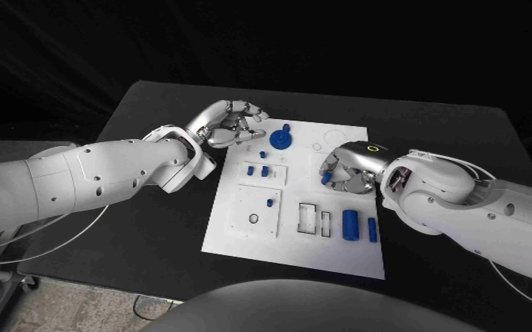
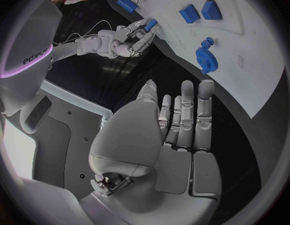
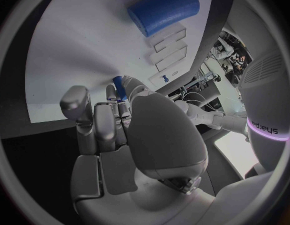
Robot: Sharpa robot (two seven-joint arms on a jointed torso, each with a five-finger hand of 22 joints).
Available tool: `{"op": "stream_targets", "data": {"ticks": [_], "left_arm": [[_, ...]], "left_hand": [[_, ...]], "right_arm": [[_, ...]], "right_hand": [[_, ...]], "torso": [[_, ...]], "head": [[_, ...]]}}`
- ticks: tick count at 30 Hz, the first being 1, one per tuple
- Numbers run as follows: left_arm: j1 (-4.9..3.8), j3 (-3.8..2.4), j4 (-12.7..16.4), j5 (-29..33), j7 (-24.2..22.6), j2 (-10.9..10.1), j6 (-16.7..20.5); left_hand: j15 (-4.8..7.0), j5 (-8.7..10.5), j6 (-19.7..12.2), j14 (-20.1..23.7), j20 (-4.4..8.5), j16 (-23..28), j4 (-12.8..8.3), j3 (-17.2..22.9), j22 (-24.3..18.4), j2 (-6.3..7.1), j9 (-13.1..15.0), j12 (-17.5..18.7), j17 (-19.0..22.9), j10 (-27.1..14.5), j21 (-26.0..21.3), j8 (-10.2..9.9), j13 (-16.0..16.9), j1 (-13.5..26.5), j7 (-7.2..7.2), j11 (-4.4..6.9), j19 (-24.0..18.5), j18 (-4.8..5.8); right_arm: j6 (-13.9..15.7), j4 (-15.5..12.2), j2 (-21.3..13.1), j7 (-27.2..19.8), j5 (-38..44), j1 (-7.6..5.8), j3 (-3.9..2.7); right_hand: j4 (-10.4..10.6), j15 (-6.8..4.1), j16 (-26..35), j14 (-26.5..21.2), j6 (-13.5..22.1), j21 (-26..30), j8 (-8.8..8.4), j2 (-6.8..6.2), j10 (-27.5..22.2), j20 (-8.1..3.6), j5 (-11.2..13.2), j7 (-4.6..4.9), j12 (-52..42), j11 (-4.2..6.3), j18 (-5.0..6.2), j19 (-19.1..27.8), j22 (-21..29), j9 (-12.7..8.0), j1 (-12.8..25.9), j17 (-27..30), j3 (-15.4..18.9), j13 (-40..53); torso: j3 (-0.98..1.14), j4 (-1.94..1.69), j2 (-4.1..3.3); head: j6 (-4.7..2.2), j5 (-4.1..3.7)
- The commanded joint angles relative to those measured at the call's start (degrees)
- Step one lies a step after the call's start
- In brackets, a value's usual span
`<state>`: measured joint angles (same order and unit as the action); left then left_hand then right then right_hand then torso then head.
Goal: Assemble the parts on the task board
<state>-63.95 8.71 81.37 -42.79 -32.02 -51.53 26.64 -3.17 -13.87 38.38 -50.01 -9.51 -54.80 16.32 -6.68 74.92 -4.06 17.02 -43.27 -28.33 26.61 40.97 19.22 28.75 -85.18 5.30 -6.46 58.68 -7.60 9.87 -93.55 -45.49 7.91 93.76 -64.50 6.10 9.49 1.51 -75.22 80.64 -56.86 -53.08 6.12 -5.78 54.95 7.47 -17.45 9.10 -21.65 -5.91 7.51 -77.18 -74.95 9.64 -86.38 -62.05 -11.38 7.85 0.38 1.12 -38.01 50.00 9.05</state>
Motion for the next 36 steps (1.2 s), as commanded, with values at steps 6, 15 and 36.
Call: {"op": "stream_targets", "data": {"ticks": [6, 15, 36], "left_arm": [[0.53, -0.03, -0.3, 0.4, -0.5, 0.3, -1.3], [0.69, -0.03, -0.4, 0.4, -0.4, 0.3, -1.6], [0.89, -0.03, -1.0, 0.5, -0.5, 0.7, -1.8]], "left_hand": [[-0.09, -0.44, 0.0, 0.0, 0.00, -0.3, 0.1, -0.5, 3.4, -0.23, -0.2, -0.3, 0.1, 0.1, -0.2, 0.2, -0.2, -0.7, 0.34, -0.23, 0.3, -1.05], [-0.05, -0.78, 0.4, 0.1, 0.01, -0.4, 0.1, -0.6, 3.4, -0.52, -0.4, -0.4, 0.2, 0.3, -0.4, 0.5, -0.4, -0.9, 0.96, 0.02, 0.3, -1.07], [-0.03, -0.93, 0.4, 0.1, 0.03, -0.4, 0.1, -0.6, 3.3, -0.61, -0.4, -0.4, 0.2, 0.4, -0.6, 0.6, -0.5, -1.0, 1.02, 0.04, 0.2, -1.11]], "right_arm": [[3.1, 0.2, 0.4, -1.5, 1.7, 0.06, 0.00], [6.1, -1.2, -0.3, -1.8, 2.6, -0.13, -0.02], [3.8, -10.4, 1.5, -1.8, -2.5, -3.12, -0.09]], "right_hand": [[-1.4, -1.56, -0.6, 0.5, -4.7, -1.6, 2.50, 0.37, 4.9, -1.33, -1.0, -1.56, -0.5, 1.66, -0.96, -0.8, -6.6, 1.8, -1.9, -0.6, -2.3, 0.0], [-3.0, -2.55, -0.2, 0.6, -7.1, -2.1, 3.86, 0.57, 8.3, -2.40, 0.3, -2.35, 0.0, 2.75, -1.07, -0.9, -6.6, 3.7, -2.7, -0.3, -4.0, -0.1], [-2.9, -2.78, -1.1, 1.6, -7.6, -4.2, 4.04, -0.04, 9.4, -2.67, 0.7, -2.69, 1.2, 3.01, -1.44, -1.8, -7.1, 4.7, -1.2, -1.8, -4.5, -0.4]], "torso": [[0.01, -0.02, 0.08], [0.05, 0.06, 0.06], [-0.02, -0.07, 0.19]], "head": [[0.00, 0.03], [0.00, 0.63], [0.00, -0.03]]}}
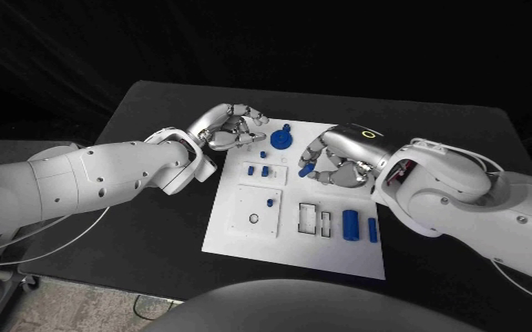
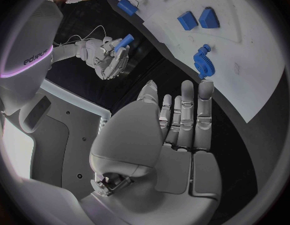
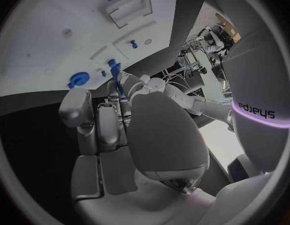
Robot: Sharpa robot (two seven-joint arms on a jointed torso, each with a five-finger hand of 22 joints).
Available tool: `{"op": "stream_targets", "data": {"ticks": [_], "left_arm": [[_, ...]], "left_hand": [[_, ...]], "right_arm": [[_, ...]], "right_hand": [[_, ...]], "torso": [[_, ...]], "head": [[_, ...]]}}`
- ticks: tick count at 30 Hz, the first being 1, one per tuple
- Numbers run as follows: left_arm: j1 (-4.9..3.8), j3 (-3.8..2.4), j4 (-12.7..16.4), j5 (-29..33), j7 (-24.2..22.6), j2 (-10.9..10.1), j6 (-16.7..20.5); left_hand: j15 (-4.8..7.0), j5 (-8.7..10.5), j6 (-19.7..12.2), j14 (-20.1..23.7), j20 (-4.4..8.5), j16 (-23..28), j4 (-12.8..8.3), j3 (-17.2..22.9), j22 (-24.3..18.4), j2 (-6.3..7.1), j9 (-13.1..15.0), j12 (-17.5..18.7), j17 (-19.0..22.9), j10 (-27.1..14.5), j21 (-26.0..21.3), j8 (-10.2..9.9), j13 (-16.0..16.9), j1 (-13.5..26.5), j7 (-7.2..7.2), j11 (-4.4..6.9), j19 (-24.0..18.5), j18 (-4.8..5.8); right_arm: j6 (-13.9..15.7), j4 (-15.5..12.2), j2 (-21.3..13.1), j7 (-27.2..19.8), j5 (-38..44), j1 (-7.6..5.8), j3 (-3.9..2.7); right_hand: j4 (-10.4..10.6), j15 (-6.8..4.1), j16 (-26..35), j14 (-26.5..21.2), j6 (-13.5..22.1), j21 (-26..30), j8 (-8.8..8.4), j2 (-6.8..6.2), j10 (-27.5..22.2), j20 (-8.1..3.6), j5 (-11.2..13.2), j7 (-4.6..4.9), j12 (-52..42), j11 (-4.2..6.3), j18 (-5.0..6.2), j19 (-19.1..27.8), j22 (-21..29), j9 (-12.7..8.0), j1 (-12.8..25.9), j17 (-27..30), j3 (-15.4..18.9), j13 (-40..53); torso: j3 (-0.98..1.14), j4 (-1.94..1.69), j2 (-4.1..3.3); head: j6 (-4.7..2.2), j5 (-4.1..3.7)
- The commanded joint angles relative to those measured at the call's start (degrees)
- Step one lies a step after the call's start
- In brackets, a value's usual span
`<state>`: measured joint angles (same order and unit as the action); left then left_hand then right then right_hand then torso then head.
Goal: Assemble the parts on the task board
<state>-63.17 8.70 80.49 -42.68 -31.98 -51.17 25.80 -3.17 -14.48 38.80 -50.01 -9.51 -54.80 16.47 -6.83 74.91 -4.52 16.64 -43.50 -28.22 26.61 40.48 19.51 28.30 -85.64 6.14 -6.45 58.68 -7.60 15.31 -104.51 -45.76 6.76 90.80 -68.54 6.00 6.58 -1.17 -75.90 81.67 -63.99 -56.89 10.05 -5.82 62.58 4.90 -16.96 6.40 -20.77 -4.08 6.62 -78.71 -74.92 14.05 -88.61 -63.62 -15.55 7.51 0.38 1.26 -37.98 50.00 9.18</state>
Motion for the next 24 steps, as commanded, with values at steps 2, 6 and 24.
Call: {"op": "stream_targets", "data": {"ticks": [2, 6, 24], "left_arm": [[0.12, -0.03, -0.2, 0.4, -0.6, 0.6, -1.0], [0.14, -0.03, -0.4, 0.5, -0.6, 0.8, -1.1], [0.14, -0.04, -0.2, 1.1, -0.8, 0.9, -1.1]], "left_hand": [[-0.03, -0.35, 0.0, 0.1, 0.03, -0.4, 0.0, -0.5, 3.4, -0.18, -0.1, -0.2, 0.1, 0.4, -0.2, 0.3, -0.1, -0.6, 0.18, 0.03, 0.2, -1.12], [-0.03, -0.46, 0.0, 0.1, 0.03, -0.4, 0.0, -0.4, 3.4, -0.26, -0.1, -0.2, 0.1, 0.4, -0.2, 0.3, -0.1, -0.7, 0.16, 0.01, 0.2, -1.12], [-0.07, -1.38, 0.0, 0.2, 0.03, -0.5, -0.1, -0.4, 3.4, -0.67, -0.5, -0.1, 0.2, 0.5, -0.4, 0.4, -0.6, -1.4, -0.17, -0.19, 0.2, -1.11]], "right_arm": [[-1.8, 1.6, 3.7, -0.9, 2.4, 1.85, 0.01], [-2.6, 4.4, 7.7, -1.0, 5.6, 3.55, 0.01], [-7.9, 9.6, 15.8, -0.8, 12.6, 6.86, 0.01]], "right_hand": [[0.0, -0.15, -0.6, 0.7, -0.5, -0.8, 0.13, -0.08, 2.0, -0.13, 0.2, -0.05, 0.4, 1.23, -0.61, -0.5, -7.2, 0.4, 1.2, -0.5, -0.4, 0.0], [0.0, -0.19, -0.6, 0.8, -0.5, -0.9, 0.10, -0.16, 2.1, -0.16, 0.2, -0.10, 0.5, 1.28, -0.63, -0.6, -7.2, 0.5, 1.2, -0.6, -0.5, -0.1], [-0.9, -0.29, -0.3, 0.8, -0.3, -0.8, -0.20, -0.42, 2.6, -0.30, 0.2, -0.02, 1.1, 1.35, -0.60, -0.5, -7.2, 0.8, 0.6, -0.1, -1.4, -0.1]], "torso": [[0.05, -0.39, 0.11], [0.10, -0.53, 0.20], [0.04, -0.58, 0.28]], "head": [[0.00, -0.12], [0.00, 0.23], [0.00, 1.12]]}}
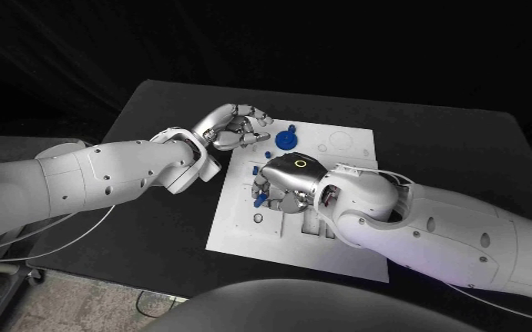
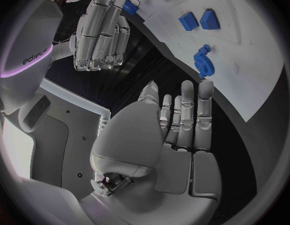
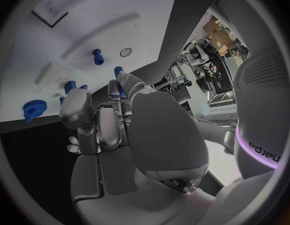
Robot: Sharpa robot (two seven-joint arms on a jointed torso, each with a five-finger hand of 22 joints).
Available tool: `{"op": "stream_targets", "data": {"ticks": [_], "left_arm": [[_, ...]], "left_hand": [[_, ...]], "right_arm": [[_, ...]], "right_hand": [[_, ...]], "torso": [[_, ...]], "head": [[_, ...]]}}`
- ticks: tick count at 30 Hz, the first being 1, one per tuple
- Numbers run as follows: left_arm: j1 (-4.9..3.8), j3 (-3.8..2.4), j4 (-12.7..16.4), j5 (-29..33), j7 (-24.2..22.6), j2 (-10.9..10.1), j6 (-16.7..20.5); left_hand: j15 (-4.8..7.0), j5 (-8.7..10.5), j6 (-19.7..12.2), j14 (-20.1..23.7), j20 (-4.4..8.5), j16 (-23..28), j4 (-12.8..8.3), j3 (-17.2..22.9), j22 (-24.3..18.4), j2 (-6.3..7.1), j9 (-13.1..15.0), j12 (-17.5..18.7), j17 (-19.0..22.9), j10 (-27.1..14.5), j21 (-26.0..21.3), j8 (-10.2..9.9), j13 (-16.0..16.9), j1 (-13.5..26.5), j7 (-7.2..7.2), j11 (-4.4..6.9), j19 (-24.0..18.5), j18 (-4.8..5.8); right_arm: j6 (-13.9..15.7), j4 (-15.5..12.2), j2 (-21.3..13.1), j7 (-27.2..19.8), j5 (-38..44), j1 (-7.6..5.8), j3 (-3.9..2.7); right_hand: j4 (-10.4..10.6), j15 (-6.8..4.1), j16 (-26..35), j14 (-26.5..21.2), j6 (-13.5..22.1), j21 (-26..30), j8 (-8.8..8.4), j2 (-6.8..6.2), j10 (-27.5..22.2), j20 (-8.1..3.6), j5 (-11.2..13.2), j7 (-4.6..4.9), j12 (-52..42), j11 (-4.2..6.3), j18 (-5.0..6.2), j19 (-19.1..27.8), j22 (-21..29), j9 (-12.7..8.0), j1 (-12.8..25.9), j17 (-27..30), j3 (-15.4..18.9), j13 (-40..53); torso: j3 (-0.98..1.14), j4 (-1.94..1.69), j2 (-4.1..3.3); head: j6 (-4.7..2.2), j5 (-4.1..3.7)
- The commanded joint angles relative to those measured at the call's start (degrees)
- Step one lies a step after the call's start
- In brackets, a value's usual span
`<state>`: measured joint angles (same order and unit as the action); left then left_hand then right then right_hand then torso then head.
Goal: Assemble the parts on the task board
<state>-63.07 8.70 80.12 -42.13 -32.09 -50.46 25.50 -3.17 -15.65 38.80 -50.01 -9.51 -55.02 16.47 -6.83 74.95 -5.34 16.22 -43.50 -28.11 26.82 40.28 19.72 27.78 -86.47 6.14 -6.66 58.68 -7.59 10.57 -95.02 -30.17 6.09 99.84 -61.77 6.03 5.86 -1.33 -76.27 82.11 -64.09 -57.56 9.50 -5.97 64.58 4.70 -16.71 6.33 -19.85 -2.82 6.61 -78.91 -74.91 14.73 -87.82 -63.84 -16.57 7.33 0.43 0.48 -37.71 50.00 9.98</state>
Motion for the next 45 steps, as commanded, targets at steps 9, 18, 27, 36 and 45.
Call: {"op": "stream_targets", "data": {"ticks": [9, 18, 27, 36, 45], "left_arm": [[0.05, -0.04, 0.1, 0.7, -0.8, 0.3, -0.9], [0.05, -0.04, -0.1, 1.2, -0.8, 0.4, -1.1], [0.05, -0.04, -0.3, 1.5, -0.8, 0.7, -1.2], [0.05, -0.04, -0.4, 1.7, -0.8, 0.7, -1.3], [0.05, -0.04, -0.4, 1.7, -0.8, 0.8, -1.4]], "left_hand": [[-0.10, -0.67, -0.1, 0.3, 0.02, -0.3, -0.1, -0.4, 3.4, 0.03, -0.2, -0.1, 0.1, 0.3, -0.3, 0.2, -0.2, -0.8, -0.21, -0.02, 0.2, -1.11], [-0.11, -0.93, -0.1, 0.3, 0.01, -0.3, -0.1, -0.4, 3.4, -0.06, -0.3, -0.1, 0.2, 0.3, -0.3, 0.3, -0.4, -1.0, -0.22, -0.05, 0.2, -1.10], [-0.12, -1.08, -0.1, 0.3, 0.01, -0.3, -0.1, -0.4, 3.4, -0.12, -0.3, -0.1, 0.2, 0.4, -0.3, 0.3, -0.4, -1.1, -0.22, -0.07, 0.2, -1.11], [-0.13, -1.21, -0.1, 0.3, 0.00, -0.3, 0.0, -0.3, 3.4, -0.19, -0.4, 0.0, 0.2, 0.4, -0.3, 0.3, -0.5, -1.1, -0.22, -0.09, 0.3, -1.10], [-0.13, -1.21, -0.1, 0.3, 0.00, -0.3, 0.0, -0.3, 3.4, -0.19, -0.4, 0.0, 0.2, 0.4, -0.3, 0.3, -0.5, -1.1, -0.22, -0.09, 0.3, -1.10]], "right_arm": [[-5.6, -0.1, 0.5, -0.4, 5.8, 0.23, -0.01], [-7.2, -0.9, 0.7, -0.5, 7.5, 0.29, -0.01], [-7.3, -1.2, 1.3, -0.4, 7.4, 0.41, 0.01], [-8.5, -0.9, 1.5, 0.4, 7.4, 0.74, 0.05], [-9.8, -0.4, 1.7, 1.8, 8.7, 1.29, 0.08]], "right_hand": [[-0.8, -0.19, 0.3, 0.2, -0.4, 0.0, 0.29, -0.45, 1.2, -0.16, -0.1, 0.08, 0.4, 0.15, -0.57, -0.2, -7.2, 0.3, -0.5, 0.5, -0.8, 0.1], [-0.8, -0.14, 0.6, 0.0, -0.5, 0.4, 0.20, -0.60, 1.4, -0.16, 0.3, 0.13, 0.6, 0.08, -0.52, 0.0, -7.1, 0.4, -0.3, 0.9, -0.9, 0.1], [-0.8, -0.15, 0.5, 0.0, -0.6, 0.2, 0.19, -0.58, 1.6, -0.15, 0.7, 0.10, 0.8, 0.12, -0.55, -0.1, -7.1, 0.5, -0.1, 0.7, -1.0, 0.1], [-0.9, -0.17, 0.8, -0.1, -0.7, 0.7, 0.16, -0.65, 1.7, -0.16, 0.8, 0.08, 0.8, 0.16, -0.46, 0.1, -7.0, 0.5, -0.1, 1.2, -1.1, 0.2], [-1.3, -0.14, 1.7, -0.7, -0.6, 2.3, -0.03, -0.72, 1.7, -0.16, 0.4, 0.13, 1.1, 0.11, -0.19, 0.9, -6.6, 0.7, -0.3, 2.4, -1.4, 0.3]], "torso": [[0.08, 0.19, 0.05], [0.06, 0.13, 0.05], [-0.01, 0.08, 0.12], [0.01, 0.12, 0.09], [0.07, 0.05, 0.02]], "head": [[0.00, 0.50], [0.00, 0.42], [0.00, 0.18], [0.00, 0.31], [0.00, 0.53]]}}
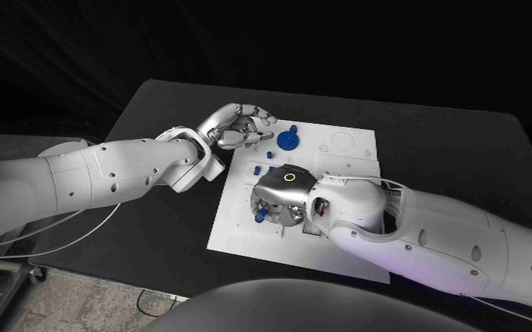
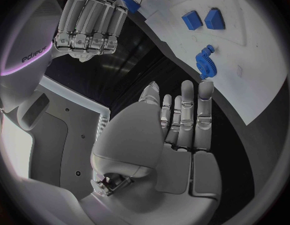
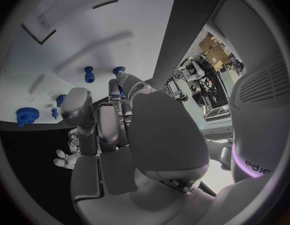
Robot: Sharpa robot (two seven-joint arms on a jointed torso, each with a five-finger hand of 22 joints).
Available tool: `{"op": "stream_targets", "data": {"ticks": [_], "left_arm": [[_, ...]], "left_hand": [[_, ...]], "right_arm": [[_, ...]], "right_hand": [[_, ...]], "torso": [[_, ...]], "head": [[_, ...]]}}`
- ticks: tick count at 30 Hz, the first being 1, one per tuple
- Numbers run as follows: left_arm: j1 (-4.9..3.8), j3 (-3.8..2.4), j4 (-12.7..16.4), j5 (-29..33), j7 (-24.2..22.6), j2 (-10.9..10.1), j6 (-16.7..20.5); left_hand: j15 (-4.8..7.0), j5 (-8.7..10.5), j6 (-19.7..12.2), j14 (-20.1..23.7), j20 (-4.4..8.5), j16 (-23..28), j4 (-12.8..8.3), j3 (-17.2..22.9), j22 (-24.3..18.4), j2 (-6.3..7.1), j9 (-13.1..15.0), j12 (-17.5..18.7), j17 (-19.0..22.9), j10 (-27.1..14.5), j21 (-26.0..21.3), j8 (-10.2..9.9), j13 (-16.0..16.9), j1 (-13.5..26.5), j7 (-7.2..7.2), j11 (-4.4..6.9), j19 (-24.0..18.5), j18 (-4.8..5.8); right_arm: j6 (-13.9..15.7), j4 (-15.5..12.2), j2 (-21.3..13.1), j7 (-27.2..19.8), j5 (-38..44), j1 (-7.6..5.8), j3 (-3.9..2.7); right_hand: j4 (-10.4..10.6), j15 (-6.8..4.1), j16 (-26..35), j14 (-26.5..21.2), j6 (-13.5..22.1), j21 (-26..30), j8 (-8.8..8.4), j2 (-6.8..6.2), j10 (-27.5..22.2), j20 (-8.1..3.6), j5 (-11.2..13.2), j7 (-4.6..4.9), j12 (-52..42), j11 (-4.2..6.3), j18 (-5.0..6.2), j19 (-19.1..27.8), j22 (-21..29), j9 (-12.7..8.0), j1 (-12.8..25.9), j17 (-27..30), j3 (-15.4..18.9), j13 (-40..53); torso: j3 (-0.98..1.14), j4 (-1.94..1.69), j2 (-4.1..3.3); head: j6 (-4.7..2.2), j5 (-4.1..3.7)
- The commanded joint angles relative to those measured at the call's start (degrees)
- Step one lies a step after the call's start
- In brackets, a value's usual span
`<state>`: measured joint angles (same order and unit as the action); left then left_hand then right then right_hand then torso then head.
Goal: Assemble the parts on the task board
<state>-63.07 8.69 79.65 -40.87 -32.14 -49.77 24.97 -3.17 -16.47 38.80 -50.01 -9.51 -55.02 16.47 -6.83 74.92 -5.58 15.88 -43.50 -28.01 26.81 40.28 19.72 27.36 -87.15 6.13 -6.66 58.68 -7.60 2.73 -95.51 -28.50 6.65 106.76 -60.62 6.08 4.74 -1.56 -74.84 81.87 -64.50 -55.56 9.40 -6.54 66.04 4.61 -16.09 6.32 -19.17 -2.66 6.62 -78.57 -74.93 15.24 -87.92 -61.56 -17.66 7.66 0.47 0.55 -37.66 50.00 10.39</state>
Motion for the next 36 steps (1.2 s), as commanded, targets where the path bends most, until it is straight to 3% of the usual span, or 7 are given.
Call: {"op": "stream_targets", "data": {"ticks": [1, 11, 15, 19, 24, 31, 36], "left_arm": [[0.05, -0.03, 0.0, 0.5, -0.7, 0.1, -0.9], [0.05, -0.03, -0.3, 0.9, -0.8, 0.5, -1.2], [0.06, -0.03, -0.5, 1.0, -0.8, 0.6, -1.2], [0.06, -0.03, -0.6, 1.1, -0.8, 0.6, -1.2], [0.06, -0.03, -0.8, 1.2, -0.7, 0.6, -1.3], [0.06, -0.03, -0.7, 1.4, -0.6, 0.3, -1.3], [0.07, -0.03, -0.5, 1.5, -0.7, -0.2, -1.1]], "left_hand": [[-0.13, -0.47, -0.1, 0.3, 0.00, -0.3, 0.0, -0.3, 3.4, 0.01, -0.1, 0.0, 0.1, 0.4, -0.3, 0.3, -0.1, -0.5, -0.22, -0.10, 0.3, -1.09], [-0.14, -0.61, -0.1, 0.3, 0.00, -0.4, 0.0, -0.3, 3.4, -0.06, -0.1, 0.0, 0.1, 0.4, -0.4, 0.3, -0.1, -0.6, -0.23, -0.14, 0.3, -1.09], [-0.14, -0.63, -0.1, 0.3, -0.01, -0.4, 0.0, -0.3, 3.4, -0.07, -0.1, 0.0, 0.1, 0.4, -0.4, 0.3, -0.2, -0.6, -0.23, -0.14, 0.3, -1.09], [-0.14, -0.63, -0.1, 0.3, -0.01, -0.4, 0.0, -0.3, 3.4, -0.07, -0.1, 0.0, 0.1, 0.4, -0.4, 0.3, -0.2, -0.6, -0.23, -0.14, 0.3, -1.09], [-0.14, -0.63, -0.1, 0.3, -0.01, -0.4, 0.0, -0.3, 3.4, -0.07, -0.1, 0.0, 0.1, 0.4, -0.4, 0.3, -0.2, -0.6, -0.23, -0.14, 0.3, -1.09], [-0.16, -0.72, -0.2, 0.4, -0.01, -0.4, 0.0, -0.3, 3.4, -0.10, -0.2, 0.0, 0.1, 0.4, -0.6, 0.3, -0.2, -0.6, -0.22, -0.17, 0.1, -1.13], [-0.16, -0.72, -0.2, 0.4, -0.01, -0.4, 0.0, -0.3, 3.4, -0.10, -0.2, 0.0, 0.1, 0.4, -0.6, 0.3, -0.2, -0.6, -0.22, -0.17, 0.1, -1.13]], "right_arm": [[-2.0, 0.1, 0.1, 1.3, 2.0, 0.18, 0.03], [-1.7, -0.2, 0.1, 0.6, 1.3, 0.30, 0.03], [-1.1, -0.1, 0.2, 0.2, 0.0, 0.31, 0.03], [0.2, 0.0, 0.1, -0.3, -1.1, 0.32, 0.04], [3.8, 0.1, -0.5, -0.7, -1.7, 0.33, 0.04], [9.5, -2.5, -4.7, -1.3, -6.0, -0.15, -0.34], [13.7, -6.1, -10.5, -2.4, -14.1, -3.45, -0.70]], "right_hand": [[-0.2, 0.10, 0.3, -0.5, -0.2, 0.4, 0.07, -0.16, 0.2, -0.08, -0.2, 0.14, 0.4, -0.06, -0.18, 0.5, -6.6, 0.2, -0.2, 0.2, -0.3, -0.1], [-0.2, 0.26, 0.5, -0.7, 0.2, 0.6, -0.29, -0.23, -0.2, -0.01, 0.1, 0.33, 0.8, -0.27, -0.17, 0.8, -6.5, 0.2, 0.1, 0.4, -0.5, 0.0], [1.0, 1.50, 0.9, -1.2, 9.2, 1.8, -5.58, -1.19, -4.4, 0.76, 3.5, 0.59, 3.5, -1.72, -0.17, 1.4, -6.2, -2.0, 2.2, 1.0, -0.8, -0.8], [2.4, 2.37, 1.2, -1.5, 18.1, 2.7, -5.96, -2.47, -8.5, 1.63, 6.1, -0.60, 5.8, -2.94, -0.06, 1.9, -6.0, -4.5, 4.4, 1.5, 0.1, -1.5], [3.5, 3.07, 1.6, -2.3, 24.4, 4.6, -5.87, -3.03, -12.7, 2.48, 8.3, -2.30, 6.4, -3.79, 0.31, 2.7, -5.6, -6.6, 5.1, 2.3, 3.3, -1.4], [4.6, 3.23, 1.8, -2.9, 21.0, 5.9, -4.61, -2.74, -15.1, 2.84, 8.2, -1.45, 5.0, -4.02, 0.59, 3.2, -5.4, -6.7, 4.0, 2.8, 5.6, -0.7], [4.6, 3.61, 1.4, -2.7, 18.8, 5.7, -3.65, -2.27, -14.7, 3.14, 7.0, 0.95, 3.3, -4.18, 0.52, 3.0, -5.5, -6.6, 3.1, 2.5, 5.8, -0.1]], "torso": [[0.04, -0.03, -0.05], [-0.02, 0.06, 0.01], [0.01, 0.01, 0.06], [0.02, 0.01, 0.06], [0.02, 0.01, 0.03], [0.07, 0.04, -0.06], [-0.05, 0.09, 0.00]], "head": [[0.00, 0.16], [0.00, 0.07], [0.00, 0.06], [0.00, 0.12], [0.00, 0.12], [0.00, 0.13], [0.00, 0.04]]}}
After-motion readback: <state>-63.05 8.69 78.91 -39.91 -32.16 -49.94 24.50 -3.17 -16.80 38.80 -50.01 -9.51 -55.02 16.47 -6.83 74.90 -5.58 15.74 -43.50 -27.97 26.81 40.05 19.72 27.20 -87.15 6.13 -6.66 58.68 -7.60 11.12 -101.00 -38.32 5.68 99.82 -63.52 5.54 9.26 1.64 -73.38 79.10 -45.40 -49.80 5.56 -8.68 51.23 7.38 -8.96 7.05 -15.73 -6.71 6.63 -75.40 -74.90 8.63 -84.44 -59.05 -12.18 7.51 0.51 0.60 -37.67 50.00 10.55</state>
